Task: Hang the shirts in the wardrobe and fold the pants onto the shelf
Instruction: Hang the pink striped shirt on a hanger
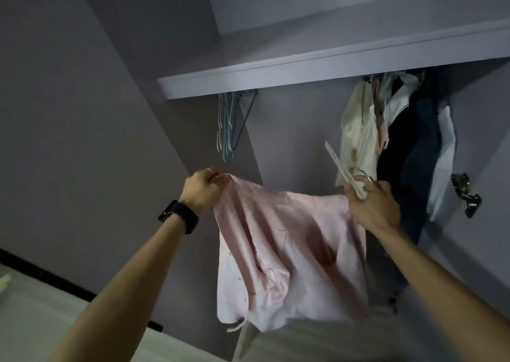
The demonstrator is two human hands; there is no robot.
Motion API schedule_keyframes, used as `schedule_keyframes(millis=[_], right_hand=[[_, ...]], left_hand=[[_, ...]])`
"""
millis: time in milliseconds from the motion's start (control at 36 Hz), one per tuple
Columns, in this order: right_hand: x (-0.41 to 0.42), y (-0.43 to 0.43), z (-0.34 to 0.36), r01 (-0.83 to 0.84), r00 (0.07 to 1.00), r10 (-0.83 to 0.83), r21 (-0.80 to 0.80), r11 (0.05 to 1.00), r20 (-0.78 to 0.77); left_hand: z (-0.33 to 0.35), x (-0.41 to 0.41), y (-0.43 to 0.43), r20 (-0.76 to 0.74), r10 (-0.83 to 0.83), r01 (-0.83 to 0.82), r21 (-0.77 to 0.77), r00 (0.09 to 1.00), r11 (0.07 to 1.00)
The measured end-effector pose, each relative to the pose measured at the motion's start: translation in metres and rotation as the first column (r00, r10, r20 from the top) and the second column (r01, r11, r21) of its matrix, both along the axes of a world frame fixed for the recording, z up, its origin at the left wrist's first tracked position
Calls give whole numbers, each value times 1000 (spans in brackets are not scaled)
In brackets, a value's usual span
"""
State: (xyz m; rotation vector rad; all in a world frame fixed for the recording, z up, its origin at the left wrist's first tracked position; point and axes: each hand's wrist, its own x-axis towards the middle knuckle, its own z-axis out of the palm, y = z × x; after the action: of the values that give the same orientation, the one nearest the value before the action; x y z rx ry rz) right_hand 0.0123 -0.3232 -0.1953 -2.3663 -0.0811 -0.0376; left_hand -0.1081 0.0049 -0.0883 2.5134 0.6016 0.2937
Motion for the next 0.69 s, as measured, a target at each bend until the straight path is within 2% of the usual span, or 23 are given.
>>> schedule_keyframes(millis=[167,278,361,528,611,694], right_hand=[[-54,0,11,-49,999,49,220,974,7],[-87,-5,8,-122,993,116,314,942,38],[-100,-3,0,-135,989,117,239,962,86],[-93,23,-3,-220,974,211,140,965,80],[-84,42,-5,-304,952,304,-4,953,39],[-79,60,-12,-276,960,277,34,961,-38]], left_hand=[[-9,21,-18,-71,-88,99,170,994,980],[-18,32,-27,-75,-86,100,204,993,974],[-21,37,-35,-73,-111,125,220,991,967],[-26,39,-74,-25,-249,248,228,968,941],[-25,38,-89,20,-286,276,197,958,941],[-25,32,-97,56,-341,328,166,938,930]])
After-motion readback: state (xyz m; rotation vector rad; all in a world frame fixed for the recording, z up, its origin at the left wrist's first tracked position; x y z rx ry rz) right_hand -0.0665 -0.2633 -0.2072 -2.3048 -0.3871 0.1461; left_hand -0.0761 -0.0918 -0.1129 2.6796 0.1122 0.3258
